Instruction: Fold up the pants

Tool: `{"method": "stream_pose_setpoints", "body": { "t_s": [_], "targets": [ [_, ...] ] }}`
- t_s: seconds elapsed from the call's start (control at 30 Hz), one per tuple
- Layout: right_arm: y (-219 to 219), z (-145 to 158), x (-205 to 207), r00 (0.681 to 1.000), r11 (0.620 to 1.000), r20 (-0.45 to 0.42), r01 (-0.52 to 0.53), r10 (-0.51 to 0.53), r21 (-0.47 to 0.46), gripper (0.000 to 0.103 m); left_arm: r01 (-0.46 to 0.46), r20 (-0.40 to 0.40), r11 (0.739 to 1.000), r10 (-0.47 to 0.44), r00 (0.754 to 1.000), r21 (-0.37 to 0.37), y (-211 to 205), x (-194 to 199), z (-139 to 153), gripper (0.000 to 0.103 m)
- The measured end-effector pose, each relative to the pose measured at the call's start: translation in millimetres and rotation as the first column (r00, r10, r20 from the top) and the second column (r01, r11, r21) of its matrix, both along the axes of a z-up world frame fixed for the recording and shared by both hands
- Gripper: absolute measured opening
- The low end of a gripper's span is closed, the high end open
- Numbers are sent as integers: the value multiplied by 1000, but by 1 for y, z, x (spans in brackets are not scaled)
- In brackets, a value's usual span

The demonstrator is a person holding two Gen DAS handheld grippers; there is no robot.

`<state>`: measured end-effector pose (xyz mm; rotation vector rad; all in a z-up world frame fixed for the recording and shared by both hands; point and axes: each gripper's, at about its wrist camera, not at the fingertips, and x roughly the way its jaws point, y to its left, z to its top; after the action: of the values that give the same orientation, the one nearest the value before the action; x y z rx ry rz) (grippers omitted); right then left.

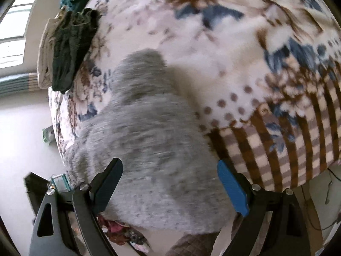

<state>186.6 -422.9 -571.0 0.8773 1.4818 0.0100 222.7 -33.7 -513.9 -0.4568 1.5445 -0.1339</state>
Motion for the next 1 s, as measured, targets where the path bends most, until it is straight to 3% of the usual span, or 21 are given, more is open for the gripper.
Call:
{"method": "stream_pose_setpoints", "body": {
  "t_s": [0.1,0.17,0.3,0.33,0.37,0.4,0.47,0.57,0.63,0.73,0.77,0.93,1.0],
  "targets": [
    [7,3,8,1000,1000,6,-14,14,0,92,4,59,1000,-3,998,-10,0,29,14,45],
    [12,2,12,1000,1000,5,-18,18,-6,92,23,69,1000,-23,997,1,-5,58,1,48],
    [17,-3,16,1000,1000,-2,-20,20,-17,92,109,0,994,-109,994,-8,-30,108,-42,47],
    [18,-4,17,1000,1000,-4,-23,23,-19,92,154,-4,988,-154,988,21,-40,115,-51,45],
    [18,-5,17,1000,999,-6,-26,26,-23,92,184,14,982,-185,983,43,-43,116,-52,34],
    [18,-7,17,1000,999,-8,-29,28,-29,92,238,44,969,-241,969,64,-52,117,-53,12],
    [18,-10,17,999,999,-15,-29,29,-33,92,277,81,955,-286,955,105,-56,111,-48,8],
    [12,-14,11,999,999,-23,-22,21,-36,92,185,125,972,-204,971,145,-34,106,-40,8],
    [9,-16,7,1000,1000,-25,-11,11,-22,92,109,103,984,-124,987,137,-11,104,-46,8],
    [9,-14,6,1000,1000,-24,-10,9,-20,92,5,64,995,-11,998,101,10,101,-46,21],
    [9,-11,5,1000,1000,-18,-9,9,-18,92,-19,56,996,14,998,84,14,97,-41,29],
    [9,6,3,1000,999,8,-19,19,-41,92,-63,129,990,47,991,124,26,61,3,37],
    [12,10,3,999,998,13,-33,34,-53,92,-64,118,995,54,991,82,29,45,10,38]
  ]
}}
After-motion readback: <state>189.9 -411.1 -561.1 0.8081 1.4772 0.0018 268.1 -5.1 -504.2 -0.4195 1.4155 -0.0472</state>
